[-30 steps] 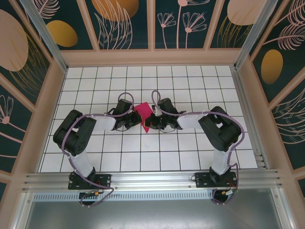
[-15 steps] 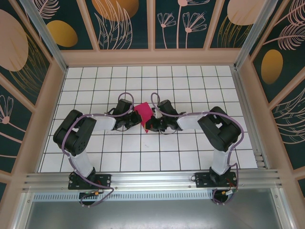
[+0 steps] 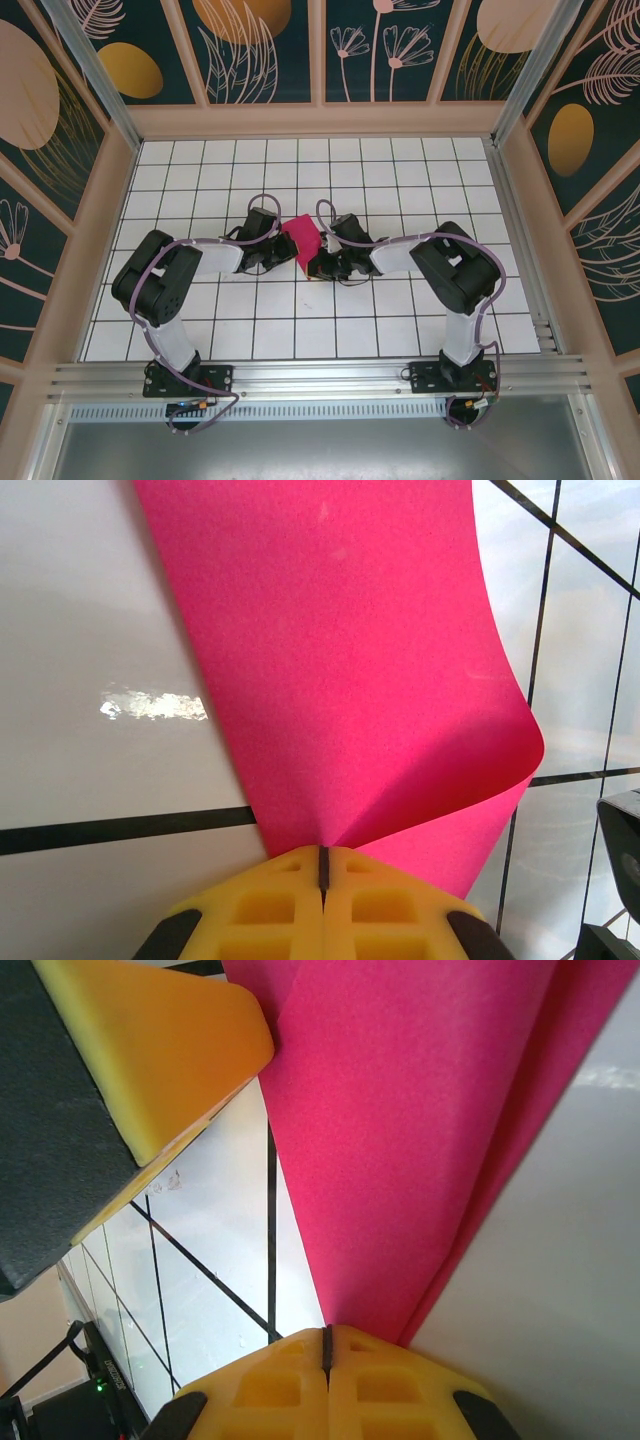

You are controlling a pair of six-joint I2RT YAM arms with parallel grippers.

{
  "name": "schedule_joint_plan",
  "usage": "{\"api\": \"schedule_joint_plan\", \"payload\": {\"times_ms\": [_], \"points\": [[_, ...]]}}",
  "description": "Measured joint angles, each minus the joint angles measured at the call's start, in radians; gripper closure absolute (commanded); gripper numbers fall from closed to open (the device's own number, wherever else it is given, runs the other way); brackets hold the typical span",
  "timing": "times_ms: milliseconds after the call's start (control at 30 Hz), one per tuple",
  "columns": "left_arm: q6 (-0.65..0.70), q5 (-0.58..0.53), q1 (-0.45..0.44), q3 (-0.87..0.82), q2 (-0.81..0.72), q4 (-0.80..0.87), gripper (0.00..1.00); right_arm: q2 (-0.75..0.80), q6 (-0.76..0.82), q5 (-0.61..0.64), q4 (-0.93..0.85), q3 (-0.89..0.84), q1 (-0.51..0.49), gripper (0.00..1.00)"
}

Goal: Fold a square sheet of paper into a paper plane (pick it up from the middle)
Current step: Third fold the triangle at the center of the table.

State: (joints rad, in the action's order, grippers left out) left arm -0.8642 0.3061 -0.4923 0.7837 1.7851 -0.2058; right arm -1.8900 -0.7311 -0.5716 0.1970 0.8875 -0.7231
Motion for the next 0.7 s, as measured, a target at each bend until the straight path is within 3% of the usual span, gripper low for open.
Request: {"api": "schedule_joint_plan", "payload": {"times_ms": [700], "points": [[0.0,-0.003,-0.002,0.0,0.0,0.0,0.94,0.024,0.079,0.025,-0.082,0.016,-0.025,1.0]]}}
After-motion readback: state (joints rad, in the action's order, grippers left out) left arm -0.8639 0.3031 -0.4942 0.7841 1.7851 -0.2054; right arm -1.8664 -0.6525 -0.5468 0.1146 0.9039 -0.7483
